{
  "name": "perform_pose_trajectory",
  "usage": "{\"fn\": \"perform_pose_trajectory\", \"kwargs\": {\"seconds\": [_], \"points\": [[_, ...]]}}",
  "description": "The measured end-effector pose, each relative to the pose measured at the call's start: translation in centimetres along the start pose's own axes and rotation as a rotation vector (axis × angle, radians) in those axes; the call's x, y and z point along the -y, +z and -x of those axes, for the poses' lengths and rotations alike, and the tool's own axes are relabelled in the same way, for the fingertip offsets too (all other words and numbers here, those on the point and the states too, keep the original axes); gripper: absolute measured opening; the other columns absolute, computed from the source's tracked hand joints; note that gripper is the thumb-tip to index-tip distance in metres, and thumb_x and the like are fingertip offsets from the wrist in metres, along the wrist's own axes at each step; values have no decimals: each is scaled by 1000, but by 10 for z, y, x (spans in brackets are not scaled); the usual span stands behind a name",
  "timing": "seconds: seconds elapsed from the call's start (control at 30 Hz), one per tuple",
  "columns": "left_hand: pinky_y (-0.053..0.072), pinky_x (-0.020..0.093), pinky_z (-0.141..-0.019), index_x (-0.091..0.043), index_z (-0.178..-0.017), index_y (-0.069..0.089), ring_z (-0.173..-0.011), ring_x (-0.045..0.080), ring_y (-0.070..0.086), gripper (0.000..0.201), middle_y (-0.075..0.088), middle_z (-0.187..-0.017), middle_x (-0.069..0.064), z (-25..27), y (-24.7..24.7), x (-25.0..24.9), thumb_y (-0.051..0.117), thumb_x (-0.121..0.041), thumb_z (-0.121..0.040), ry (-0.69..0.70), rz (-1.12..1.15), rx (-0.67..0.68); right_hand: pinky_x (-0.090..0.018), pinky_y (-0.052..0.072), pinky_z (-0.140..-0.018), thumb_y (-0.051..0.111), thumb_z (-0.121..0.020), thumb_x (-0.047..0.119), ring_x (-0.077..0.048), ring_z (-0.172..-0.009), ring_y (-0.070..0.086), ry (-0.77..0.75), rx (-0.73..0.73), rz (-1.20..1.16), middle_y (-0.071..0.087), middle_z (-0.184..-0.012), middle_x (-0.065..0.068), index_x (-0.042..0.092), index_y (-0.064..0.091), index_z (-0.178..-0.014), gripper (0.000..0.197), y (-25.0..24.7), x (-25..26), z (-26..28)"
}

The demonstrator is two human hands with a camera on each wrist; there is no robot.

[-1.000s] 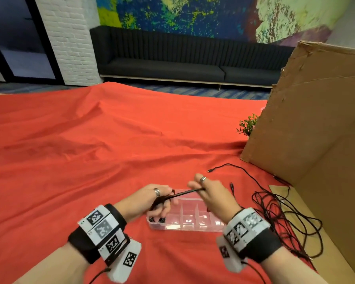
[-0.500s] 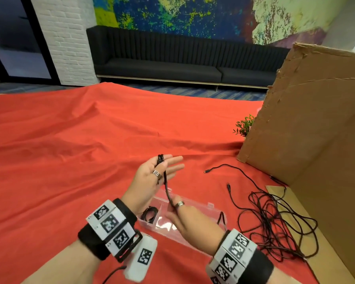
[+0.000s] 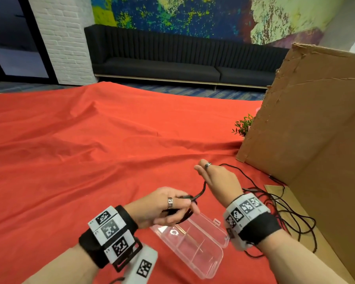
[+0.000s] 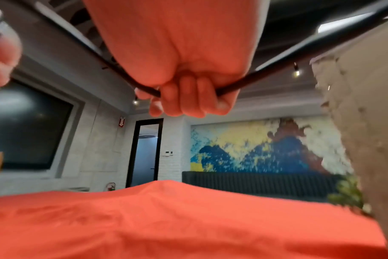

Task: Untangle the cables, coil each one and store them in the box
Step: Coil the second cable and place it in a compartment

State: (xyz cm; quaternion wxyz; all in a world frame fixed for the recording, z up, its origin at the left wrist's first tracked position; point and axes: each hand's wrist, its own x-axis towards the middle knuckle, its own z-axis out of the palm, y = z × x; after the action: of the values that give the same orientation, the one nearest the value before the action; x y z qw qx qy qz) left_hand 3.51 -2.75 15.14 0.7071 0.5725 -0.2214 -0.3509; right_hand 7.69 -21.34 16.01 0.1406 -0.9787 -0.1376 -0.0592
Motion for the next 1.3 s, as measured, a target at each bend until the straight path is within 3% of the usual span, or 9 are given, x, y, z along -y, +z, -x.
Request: {"fn": "perform_pose_trajectory", "kwargs": {"seconds": [0.13, 0.27, 0.37, 0.53, 0.63, 0.77, 0.93, 1.13, 1.3], "points": [[35, 14, -38, 11, -102, 58, -29, 1, 30, 43, 31, -41, 0, -1, -1, -9, 67, -25, -80, 211, 454, -44, -36, 46, -65, 28, -101, 25, -33, -86, 65, 29, 102, -103, 66, -91, -7, 14, 46, -113, 24, 32, 26, 11], [49, 18, -51, 6, -110, 57, -43, 7, 51, 33, 66, -72, 5, -8, -5, -22, 45, -10, -84, 370, 580, -376, -32, 35, -44, 27, -95, 27, -33, -58, 63, -304, 38, -69, 66, -73, -9, 18, 38, -104, 17, 52, 53, 40], [55, 24, -75, -4, -103, 54, -77, 21, 69, 23, 73, -88, 8, -10, -17, -23, 34, 1, -94, 463, 329, -593, -24, 35, -39, 20, -99, 38, -20, -50, 60, -464, -2, -15, 64, -68, 4, 23, 44, -94, 29, 45, 57, 52], [44, 27, -91, -13, -93, 54, -79, 5, 61, 19, 64, -74, 2, -3, -21, -11, 37, -17, -98, 327, -637, -652, -22, 41, -36, 29, -98, 42, -15, -52, 59, -542, -192, 43, 60, -69, 9, 24, 50, -82, 32, 22, 41, 37], [45, 36, -69, -14, -93, 53, -57, 11, 50, 39, 50, -63, 1, 4, -24, -4, 33, -47, -92, 224, -931, -579, -19, 37, -40, 32, -94, 52, -14, -51, 58, -450, -330, -10, 59, -68, 9, 25, 57, -77, 41, -4, 25, 24], [27, 27, -47, -24, -75, 61, -47, 13, 32, 39, 49, -56, -3, 10, -19, -7, 36, -50, -90, -9, -451, -395, -28, 42, -45, 32, -88, 61, -20, -59, 60, -339, -383, -52, 58, -73, 6, 28, 57, -84, 42, -22, 11, 8], [23, 28, -46, -7, -91, 55, -40, 8, 24, 24, 48, -54, -5, 9, -4, -14, 58, -29, -83, 108, -51, -196, -35, 44, -62, 18, -84, 71, -27, -85, 62, -135, -147, -39, 61, -89, 5, 31, 53, -97, 55, -9, 7, -3], [41, 19, -51, -4, -100, 55, -41, 4, 29, 21, 48, -58, -4, 3, -10, -12, 52, -15, -82, 224, 176, -377, -37, 40, -68, 23, -100, 44, -33, -94, 60, -160, 155, 92, 65, -100, -6, 20, 47, -109, 35, 9, 24, 12], [45, 20, -55, -4, -99, 53, -42, 6, 33, 15, 48, -57, -4, 0, -11, -13, 57, -12, -86, 235, 188, -468, -36, 40, -68, 23, -100, 39, -27, -72, 52, -197, 296, -159, 57, -78, -2, 20, 48, -100, 32, 13, 33, 26]]}}
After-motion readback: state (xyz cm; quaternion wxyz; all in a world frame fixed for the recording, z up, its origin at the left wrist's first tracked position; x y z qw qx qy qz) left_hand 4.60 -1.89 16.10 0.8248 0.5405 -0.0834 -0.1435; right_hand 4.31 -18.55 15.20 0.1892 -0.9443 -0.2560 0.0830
